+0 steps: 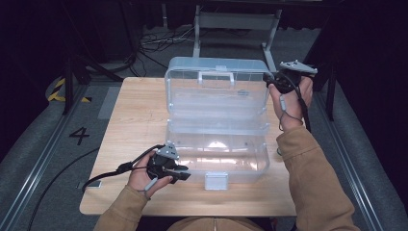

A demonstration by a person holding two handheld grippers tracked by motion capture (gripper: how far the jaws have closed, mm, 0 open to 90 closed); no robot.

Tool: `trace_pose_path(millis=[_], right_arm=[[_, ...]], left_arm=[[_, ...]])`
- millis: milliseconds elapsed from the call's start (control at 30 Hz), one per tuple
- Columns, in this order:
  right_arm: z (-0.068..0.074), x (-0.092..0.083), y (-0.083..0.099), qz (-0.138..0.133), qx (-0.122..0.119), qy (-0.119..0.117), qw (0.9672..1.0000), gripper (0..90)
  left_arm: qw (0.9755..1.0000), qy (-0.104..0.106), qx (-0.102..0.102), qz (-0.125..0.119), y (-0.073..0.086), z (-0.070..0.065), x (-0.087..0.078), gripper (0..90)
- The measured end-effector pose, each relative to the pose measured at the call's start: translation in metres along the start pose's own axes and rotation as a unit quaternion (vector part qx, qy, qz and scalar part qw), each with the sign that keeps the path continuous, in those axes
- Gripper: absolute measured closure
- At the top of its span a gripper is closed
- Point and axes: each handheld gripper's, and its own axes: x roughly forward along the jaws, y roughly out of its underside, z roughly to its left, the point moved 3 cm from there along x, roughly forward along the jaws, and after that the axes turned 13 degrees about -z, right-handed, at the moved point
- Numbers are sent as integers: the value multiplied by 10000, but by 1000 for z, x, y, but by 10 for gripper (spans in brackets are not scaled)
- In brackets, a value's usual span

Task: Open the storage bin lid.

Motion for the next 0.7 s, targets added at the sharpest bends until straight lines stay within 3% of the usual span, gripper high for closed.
trace_pose_path(millis=[700], right_arm=[[-8, 21, 2, 167, 101, -65, 9998, 796]], left_arm=[[10000, 7, -46, 19, 0, 0, 0, 710]])
